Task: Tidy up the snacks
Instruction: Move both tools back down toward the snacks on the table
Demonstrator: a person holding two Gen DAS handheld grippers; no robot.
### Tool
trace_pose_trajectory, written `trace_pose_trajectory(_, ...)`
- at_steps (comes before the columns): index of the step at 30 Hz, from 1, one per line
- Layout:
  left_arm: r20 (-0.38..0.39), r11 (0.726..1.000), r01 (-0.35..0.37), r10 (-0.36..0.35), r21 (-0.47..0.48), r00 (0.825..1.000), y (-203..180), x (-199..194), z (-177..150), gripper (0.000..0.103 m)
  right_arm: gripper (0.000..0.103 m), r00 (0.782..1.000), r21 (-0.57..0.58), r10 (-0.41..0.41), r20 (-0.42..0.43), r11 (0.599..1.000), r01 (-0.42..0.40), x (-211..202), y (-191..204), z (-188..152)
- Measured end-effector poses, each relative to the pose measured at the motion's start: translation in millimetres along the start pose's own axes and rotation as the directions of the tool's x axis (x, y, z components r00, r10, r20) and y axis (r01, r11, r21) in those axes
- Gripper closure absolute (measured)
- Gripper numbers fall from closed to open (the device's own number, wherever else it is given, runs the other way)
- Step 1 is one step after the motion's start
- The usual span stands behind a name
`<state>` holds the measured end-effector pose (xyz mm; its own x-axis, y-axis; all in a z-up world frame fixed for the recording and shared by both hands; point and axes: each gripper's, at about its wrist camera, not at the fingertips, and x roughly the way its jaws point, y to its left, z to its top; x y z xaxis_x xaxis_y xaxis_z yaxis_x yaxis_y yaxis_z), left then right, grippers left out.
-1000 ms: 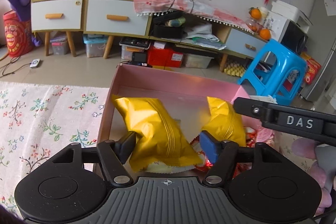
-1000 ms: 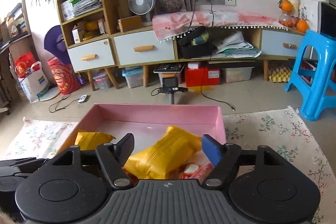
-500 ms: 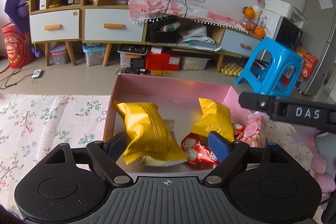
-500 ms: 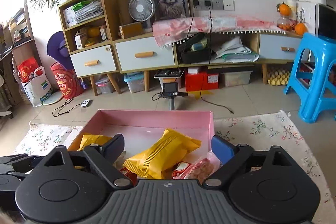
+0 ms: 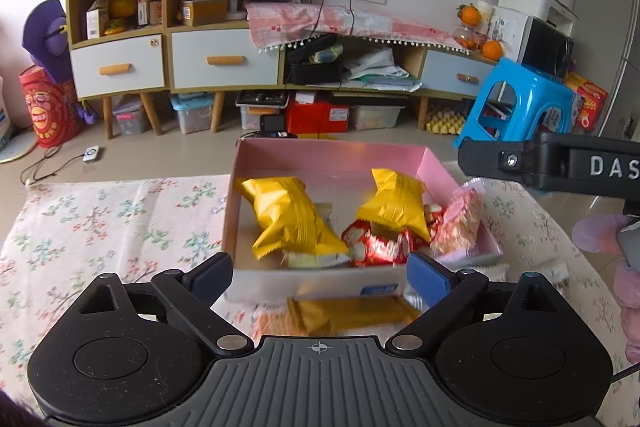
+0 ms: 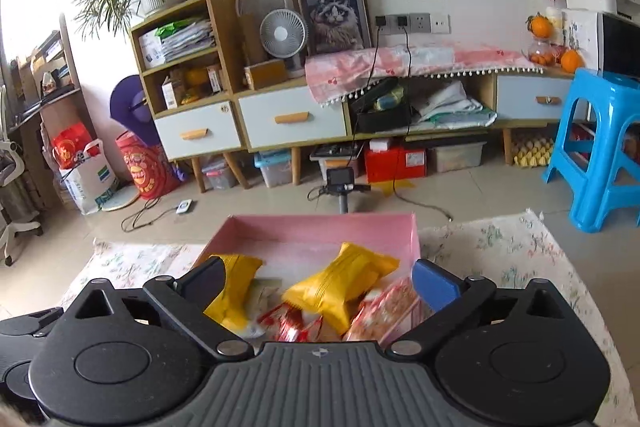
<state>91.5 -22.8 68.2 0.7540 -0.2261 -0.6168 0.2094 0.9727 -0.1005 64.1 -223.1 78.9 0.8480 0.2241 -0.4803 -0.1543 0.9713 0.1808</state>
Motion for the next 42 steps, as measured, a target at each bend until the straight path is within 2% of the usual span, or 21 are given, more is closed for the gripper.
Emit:
trace_pose_trajectory(7, -0.043, 1.000, -0.007, 0.006, -0.021, 0.999, 14.3, -24.8, -12.9, 0.007, 0.012, 0.999, -0.059, -0.021, -0.048, 0.998, 0.018, -16.5, 14.0, -15.2)
trace_pose_trajectory(15, -0.094, 0.996, -0.022, 0.013, -0.090, 0.995, 29.9, -34.9, -36.7, 0.007, 0.010, 0.997, -0.086, -0.061, -0.053, 0.995, 0.056, -31.7, 12.2, -38.6)
trace_pose_trajectory(19, -0.123, 0.998, -0.018, 0.010, -0.061, 0.992, 31.3, -36.2, -47.8, 0.007, 0.010, 0.995, -0.173, -0.076, -0.057, 0.983, 0.065, -30.3, 14.8, -51.3)
trace_pose_trajectory(23, -0.132, 1.000, 0.025, -0.028, -0.017, 0.991, 27.3, -36.8, -55.8, 0.007, 0.010, 0.997, -0.220, -0.045, -0.067, 0.975, 0.029, -33.2, 14.5, -63.4)
trace_pose_trajectory(27, -0.153, 0.997, 0.082, -0.080, 0.011, 0.985, 20.9, -33.2, -60.7, 0.007, 0.010, 0.990, -0.236, 0.005, -0.141, 0.971, -0.038, -30.5, 11.2, -78.2)
trace_pose_trajectory(31, -0.161, 0.991, 0.133, -0.126, 0.030, 0.979, 12.3, -30.9, -60.8, 0.009, 0.010, 0.981, -0.371, 0.072, -0.178, 0.919, -0.135, -38.8, 8.5, -94.6)
trace_pose_trajectory(34, -0.171, 0.986, 0.165, -0.157, 0.034, 0.973, 7.6, -28.3, -62.4, 0.009, 0.010, 0.977, -0.441, 0.049, -0.208, 0.887, -0.139, -33.7, 5.4, -108.8)
trace_pose_trajectory(38, -0.177, 0.979, 0.200, -0.191, 0.034, 0.965, 2.0, -20.9, -64.5, 0.022, 0.010, 0.961, -0.401, 0.065, -0.267, 0.900, -0.173, -21.1, -2.5, -112.9)
trace_pose_trajectory(42, -0.188, 0.976, 0.215, -0.206, 0.027, 0.960, 1.3, -12.3, -66.5, 0.036, 0.010, 0.961, -0.384, 0.055, -0.270, 0.909, -0.160, -14.5, -8.2, -111.1)
